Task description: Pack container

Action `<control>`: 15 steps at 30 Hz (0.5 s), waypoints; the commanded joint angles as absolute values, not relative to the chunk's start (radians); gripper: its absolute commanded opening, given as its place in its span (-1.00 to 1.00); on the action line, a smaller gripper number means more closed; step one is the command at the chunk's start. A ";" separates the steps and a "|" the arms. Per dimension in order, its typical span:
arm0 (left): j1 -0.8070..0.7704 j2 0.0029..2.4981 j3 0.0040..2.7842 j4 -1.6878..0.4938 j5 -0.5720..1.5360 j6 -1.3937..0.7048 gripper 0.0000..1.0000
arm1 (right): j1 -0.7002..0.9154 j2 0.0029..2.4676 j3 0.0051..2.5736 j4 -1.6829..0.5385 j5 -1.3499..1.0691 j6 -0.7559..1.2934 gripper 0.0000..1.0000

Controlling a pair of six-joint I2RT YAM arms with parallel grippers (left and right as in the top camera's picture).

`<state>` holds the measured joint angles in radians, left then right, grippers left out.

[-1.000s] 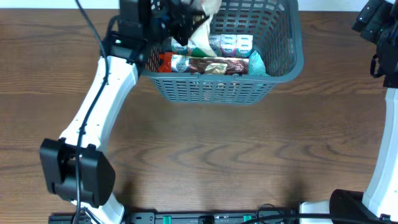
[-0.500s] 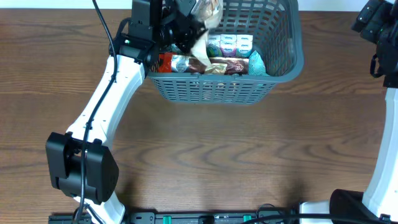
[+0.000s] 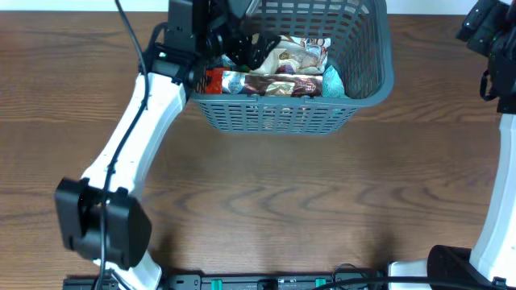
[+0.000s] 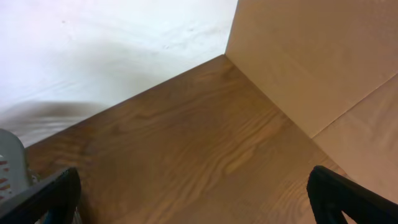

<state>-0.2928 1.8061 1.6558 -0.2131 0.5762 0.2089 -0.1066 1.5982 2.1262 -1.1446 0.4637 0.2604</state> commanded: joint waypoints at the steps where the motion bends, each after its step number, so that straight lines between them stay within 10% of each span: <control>1: -0.291 1.670 1.689 -0.205 0.369 0.204 0.97 | -0.111 1.601 2.128 -1.148 0.467 0.276 0.99; 11: -0.270 1.439 1.689 -0.420 -0.648 0.147 0.97 | -0.111 1.601 2.128 -1.148 0.467 0.276 0.99; 15: -0.214 1.398 1.689 -0.551 -0.715 0.080 0.97 | -0.111 1.601 2.128 -1.148 0.467 0.276 0.98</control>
<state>-0.2550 1.4059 1.6855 -0.4980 -0.4862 0.1543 -0.1066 1.5982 2.1262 -1.1461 0.4637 0.2604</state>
